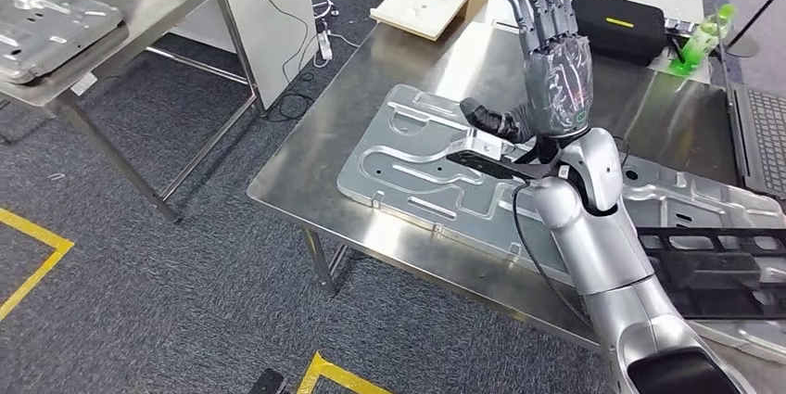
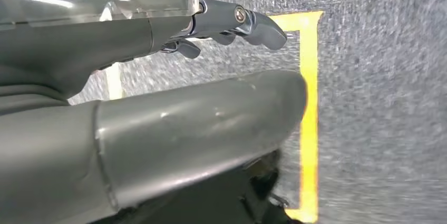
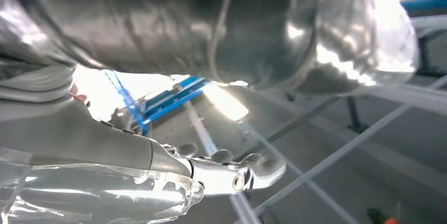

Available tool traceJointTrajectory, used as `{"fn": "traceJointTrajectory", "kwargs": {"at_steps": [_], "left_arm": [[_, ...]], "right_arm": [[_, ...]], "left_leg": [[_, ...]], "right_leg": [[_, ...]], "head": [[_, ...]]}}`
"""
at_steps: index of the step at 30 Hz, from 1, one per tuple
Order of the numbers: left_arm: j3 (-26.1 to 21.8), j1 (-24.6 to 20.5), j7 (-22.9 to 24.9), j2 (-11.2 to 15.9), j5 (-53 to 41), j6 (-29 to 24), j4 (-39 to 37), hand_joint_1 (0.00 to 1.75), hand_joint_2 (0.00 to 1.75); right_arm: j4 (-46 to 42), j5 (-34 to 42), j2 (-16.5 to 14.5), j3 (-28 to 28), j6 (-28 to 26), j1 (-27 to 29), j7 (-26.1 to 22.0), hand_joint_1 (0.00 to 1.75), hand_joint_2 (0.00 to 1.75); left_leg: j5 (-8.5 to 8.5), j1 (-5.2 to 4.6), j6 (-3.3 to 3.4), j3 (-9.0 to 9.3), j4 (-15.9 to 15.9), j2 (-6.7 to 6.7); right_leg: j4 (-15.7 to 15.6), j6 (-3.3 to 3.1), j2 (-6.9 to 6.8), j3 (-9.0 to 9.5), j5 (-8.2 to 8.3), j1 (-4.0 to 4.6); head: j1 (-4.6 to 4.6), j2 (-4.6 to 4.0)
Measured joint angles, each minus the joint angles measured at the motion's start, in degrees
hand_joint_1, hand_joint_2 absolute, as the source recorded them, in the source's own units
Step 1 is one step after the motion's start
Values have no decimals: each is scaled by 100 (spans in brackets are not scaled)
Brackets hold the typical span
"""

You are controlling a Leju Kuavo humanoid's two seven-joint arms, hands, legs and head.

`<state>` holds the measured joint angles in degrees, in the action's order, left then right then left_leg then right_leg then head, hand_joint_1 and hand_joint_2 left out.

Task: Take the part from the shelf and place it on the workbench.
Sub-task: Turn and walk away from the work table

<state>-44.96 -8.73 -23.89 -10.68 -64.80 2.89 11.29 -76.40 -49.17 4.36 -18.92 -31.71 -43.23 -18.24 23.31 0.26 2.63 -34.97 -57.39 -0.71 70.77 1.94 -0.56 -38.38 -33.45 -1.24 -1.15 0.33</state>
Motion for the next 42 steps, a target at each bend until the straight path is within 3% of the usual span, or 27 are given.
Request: {"fn": "traceJointTrajectory", "kwargs": {"at_steps": [1, 2, 3, 4, 6, 8, 10, 12, 15, 17, 18, 21, 23, 25, 26, 28, 30, 31, 32, 33, 34, 36, 37, 39, 40, 41, 42], "left_arm": [[-7, -4, -5, -9, 3, 0, -1, 0, 0], [-15, -2, -9, -16, 3, 0, -1, 0, 0], [-23, 0, -11, -21, 4, 0, -1, 0, 0], [-30, 2, -12, -25, 4, 0, 0, 0, 0], [-37, -1, -13, -40, 4, 2, -1, 0, 0], [-42, -8, -14, -52, 5, 3, -1, 0, 0], [-50, 0, -15, -50, 6, 4, -1, 0, 0], [-57, 17, -15, -45, 4, 5, -1, 0, 0], [-67, 4, -15, -45, 5, 7, -1, 0, 0], [-76, 4, -13, -45, 5, 7, -1, 0, 0], [-79, 10, -9, -45, 4, 7, -1, 0, 0], [-80, 14, 26, -43, -7, 6, -1, 0, 0], [-80, 6, 71, -43, -17, -10, -1, 0, 0], [-80, 12, 112, -38, -32, -49, -1, 0, 0], [-80, 18, 123, -34, -38, -69, -1, 0, 0], [-80, 15, 137, -28, -32, -93, -1, 0, 0], [-84, 6, 146, -25, -5, -99, -1, 0, 0], [-87, 8, 151, -22, 7, -93, -1, 0, 0], [-92, 19, 157, -16, 17, -86, -1, 0, 0], [-96, 33, 164, -5, 30, -78, -1, 0, 0], [-98, 48, 171, 6, 42, -70, -1, 0, 0], [-102, 63, 176, 20, 60, -65, -1, 0, 0], [-103, 62, 178, 25, 62, -67, -1, 0, 0], [-105, 58, 182, 33, 62, -82, 0, 0, 0], [-106, 57, 186, 38, 60, -92, 1, 0, 0], [-107, 60, 191, 47, 56, -101, 1, 0, 0], [-107, 60, 195, 54, 50, -108, 2, 0, 0]], "right_arm": [[34, -1, -1, -17, 3, -5, 9, 0, 0], [65, -1, -1, -32, 4, -6, 14, 0, 0], [92, -1, -1, -45, 4, -13, 19, 0, 0], [111, -2, -1, -56, 3, -27, 19, 0, 0], [137, -3, -1, -73, 2, -68, 19, 0, 0], [162, -6, -1, -93, 2, -99, 20, 0, 0], [184, -11, -6, -112, 2, -124, 21, 0, 0], [196, -13, -18, -128, 2, -155, 21, 0, 0], [214, -14, -27, -137, 2, -173, 22, 0, 0], [238, -18, -27, -145, -6, -169, 24, 0, 0], [247, -20, -27, -150, -13, -168, 27, 0, 0], [257, -22, -25, -155, -43, -173, 49, 0, 0], [250, -23, -12, -155, -58, -174, 62, 0, 0], [223, -31, -1, -161, -61, -170, 75, 0, 0], [200, -37, 6, -164, -61, -166, 81, 0, 0], [152, -49, 32, -164, -74, -139, 103, 0, 0], [123, -67, 82, -150, -115, -25, 132, 0, 0], [118, -78, 108, -139, -143, 67, 142, 0, 0], [116, -90, 133, -128, -171, 162, 146, 0, 0], [112, -99, 152, -116, -195, 241, 146, 0, 0], [102, -108, 163, -102, -213, 296, 146, 0, 0], [71, -115, 179, -63, -231, 336, 142, 0, 0], [55, -116, 188, -43, -235, 344, 140, 0, 0], [27, -126, 207, -10, -244, 367, 131, 0, 0], [10, -137, 213, -2, -246, 379, 125, 0, 0], [-10, -149, 215, 3, -248, 387, 118, 0, 0], [-32, -158, 216, 4, -249, 394, 111, 0, 0]], "left_leg": [[2, -5, 7, 0, -7, -71], [5, -10, 10, 0, -19, -146], [10, -12, 6, 1, -36, -227], [19, -12, -3, 2, -57, -305], [44, -10, -33, -21, -110, -441], [48, 6, -90, -66, -133, -561], [34, 19, -163, -97, -119, -669], [133, -1, -232, -169, -265, -515], [603, 21, -333, -634, -1223, -63], [699, 61, -383, -878, -1672, 19], [589, 78, -397, -844, -1587, 42], [89, 71, -378, -306, -526, 292], [21, 32, -293, -135, -171, 406], [30, 17, -197, -139, -155, 301], [21, 22, -158, -132, -136, 243], [0, 40, -72, -109, -98, 136], [-2, 38, -17, -103, -90, 14], [1, 32, -1, -100, -92, -62], [4, 24, 4, -95, -94, -143], [6, 15, 6, -88, -98, -224], [8, 6, 4, -80, -103, -300], [17, -13, -11, -76, -118, -434], [21, -13, -29, -88, -129, -496], [16, 15, -93, -123, -133, -617], [8, 26, -135, -135, -122, -682], [11, 29, -169, -143, -127, -674], [52, 19, -203, -165, -183, -571]], "right_leg": [[294, 3, 32, -165, -70, 1], [396, 1, 47, -245, -24, 1], [269, -9, 60, -219, 134, 0], [-59, -26, 104, -94, 368, -1], [-795, -68, 324, 212, 699, -9], [-1115, -94, 451, 345, 753, 2], [-1162, -131, 345, 375, 761, 1], [-1227, -199, 215, 426, 786, -33], [-1265, -272, 4, 470, 779, -31], [-1257, -268, -137, 480, 754, -24], [-1250, -257, -205, 492, 736, -26], [-1213, -180, -391, 554, 655, -20], [-1204, -112, -484, 583, 613, 18], [-1225, -52, -579, 617, 594, 34], [-1208, -20, -553, 629, 562, 23], [-923, 19, -304, 514, 358, -10], [-202, 20, -27, 147, 11, -11], [162, 14, 26, -58, -108, -4], [369, 6, 46, -197, -120, 0], [347, -11, 58, -232, -7, 1], [128, -36, 79, -170, 189, 1], [-622, -111, 292, 124, 619, -1], [-908, -136, 401, 238, 734, 0], [-1143, -167, 495, 331, 771, 21], [-1173, -171, 429, 347, 778, 24], [-1204, -187, 363, 374, 787, 17], [-1240, -206, 297, 409, 796, 1]], "head": [[1, 0], [1, 0], [1, 0], [1, 0], [1, 0], [2, 0], [2, 0], [29, 0], [74, 0], [74, 0], [74, 0], [73, 0], [67, 0], [60, 0], [60, 0], [59, 0], [58, 0], [58, 0], [59, 0], [60, 0], [60, 0], [61, 0], [61, 0], [62, 0], [61, 0], [61, 0], [73, 0]]}}
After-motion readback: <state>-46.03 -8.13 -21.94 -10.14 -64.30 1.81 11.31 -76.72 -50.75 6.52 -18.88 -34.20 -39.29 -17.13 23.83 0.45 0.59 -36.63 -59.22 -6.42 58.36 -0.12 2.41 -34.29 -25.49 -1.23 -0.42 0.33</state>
